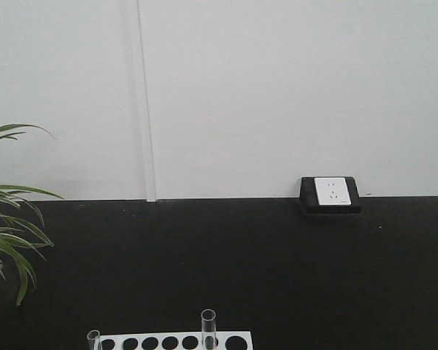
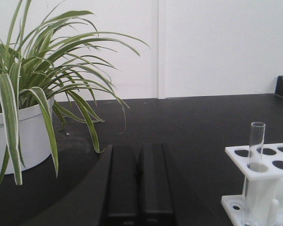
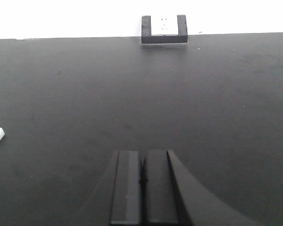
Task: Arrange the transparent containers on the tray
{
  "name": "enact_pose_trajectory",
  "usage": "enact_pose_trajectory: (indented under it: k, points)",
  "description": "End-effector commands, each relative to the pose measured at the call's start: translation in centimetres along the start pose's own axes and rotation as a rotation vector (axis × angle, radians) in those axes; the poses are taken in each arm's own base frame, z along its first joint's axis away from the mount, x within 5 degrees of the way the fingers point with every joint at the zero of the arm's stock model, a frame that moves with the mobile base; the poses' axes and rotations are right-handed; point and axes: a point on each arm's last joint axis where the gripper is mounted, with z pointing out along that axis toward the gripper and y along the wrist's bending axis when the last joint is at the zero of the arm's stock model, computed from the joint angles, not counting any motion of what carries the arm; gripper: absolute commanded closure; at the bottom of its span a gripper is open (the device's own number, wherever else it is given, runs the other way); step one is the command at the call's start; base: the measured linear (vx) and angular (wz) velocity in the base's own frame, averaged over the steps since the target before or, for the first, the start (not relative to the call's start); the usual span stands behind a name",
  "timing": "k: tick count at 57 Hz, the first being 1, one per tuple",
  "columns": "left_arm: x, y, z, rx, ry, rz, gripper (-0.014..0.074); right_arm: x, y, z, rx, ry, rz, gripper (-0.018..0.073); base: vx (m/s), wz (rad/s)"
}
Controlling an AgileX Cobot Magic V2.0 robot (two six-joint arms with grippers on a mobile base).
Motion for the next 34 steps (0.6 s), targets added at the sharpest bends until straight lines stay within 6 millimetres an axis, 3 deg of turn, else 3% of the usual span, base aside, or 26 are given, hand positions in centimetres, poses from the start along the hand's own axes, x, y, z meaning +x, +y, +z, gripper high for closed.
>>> enact_pose_trajectory:
  k: [1,34]
  points:
    - [0.43,0.04,0.01,0.004,-0.058,-0.009,0.0603,-0.45,0.05,0.02,-0.004,-0.079,-0.012,0.0571,0.0,0.0]
    - [0.42,0.04,0.01,0.004,-0.059,-0.009,0.0603,-0.45,0.05,0.02,-0.004,-0.079,-0.012,0.0571,0.0,0.0]
